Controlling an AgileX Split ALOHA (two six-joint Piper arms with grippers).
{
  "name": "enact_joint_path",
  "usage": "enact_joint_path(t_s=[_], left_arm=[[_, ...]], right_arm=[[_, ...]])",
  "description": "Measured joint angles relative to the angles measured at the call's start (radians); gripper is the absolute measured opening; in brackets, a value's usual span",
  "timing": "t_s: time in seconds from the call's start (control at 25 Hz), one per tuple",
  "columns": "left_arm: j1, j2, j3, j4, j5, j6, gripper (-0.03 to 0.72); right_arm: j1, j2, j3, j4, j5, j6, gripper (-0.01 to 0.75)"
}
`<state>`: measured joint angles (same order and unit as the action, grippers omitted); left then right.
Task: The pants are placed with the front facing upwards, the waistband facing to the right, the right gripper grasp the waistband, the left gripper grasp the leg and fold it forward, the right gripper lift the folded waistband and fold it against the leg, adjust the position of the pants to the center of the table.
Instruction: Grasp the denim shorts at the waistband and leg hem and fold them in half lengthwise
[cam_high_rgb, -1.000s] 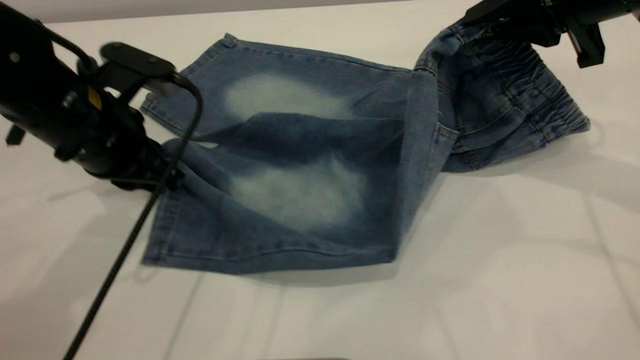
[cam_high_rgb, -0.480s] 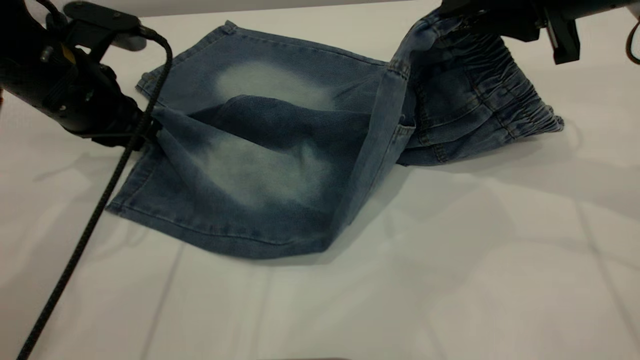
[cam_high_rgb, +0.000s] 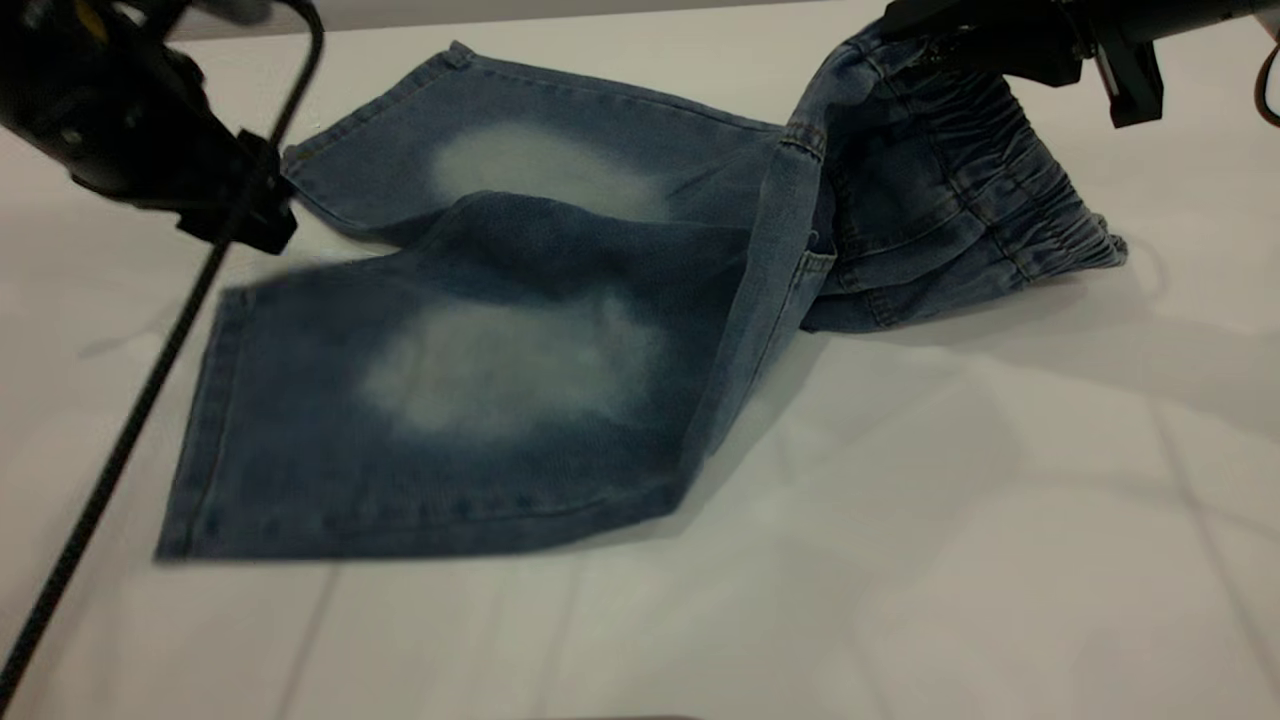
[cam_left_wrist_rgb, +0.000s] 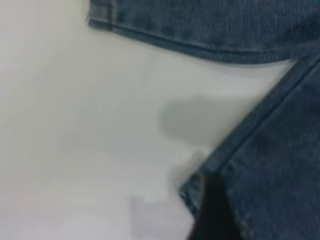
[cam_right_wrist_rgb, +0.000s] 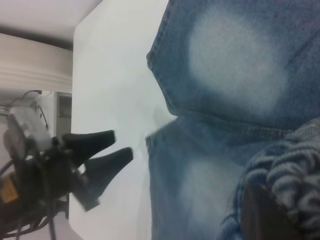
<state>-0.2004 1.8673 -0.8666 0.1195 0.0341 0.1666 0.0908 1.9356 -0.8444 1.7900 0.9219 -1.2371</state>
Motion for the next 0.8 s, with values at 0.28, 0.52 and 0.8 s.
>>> enact_joint_path(t_s=[0.28, 0.52, 0.8], left_arm=[[-0.035, -0.018, 0.000, -0.009, 0.422, 0.033, 0.488], [-0.140, -0.019, 0.053, -0.024, 0.491, 0.257, 0.437], [-0.159, -0.019, 0.184, -0.017, 0.330, 0.459, 0.434]], right_arm=[[0.000, 0.000, 0.000, 0.000, -0.013, -0.003, 0.092], [0.000, 0.000, 0.000, 0.000, -0.019, -0.006, 0.092], [0.000, 0.000, 0.000, 0.000, -0.020, -0.006, 0.092]])
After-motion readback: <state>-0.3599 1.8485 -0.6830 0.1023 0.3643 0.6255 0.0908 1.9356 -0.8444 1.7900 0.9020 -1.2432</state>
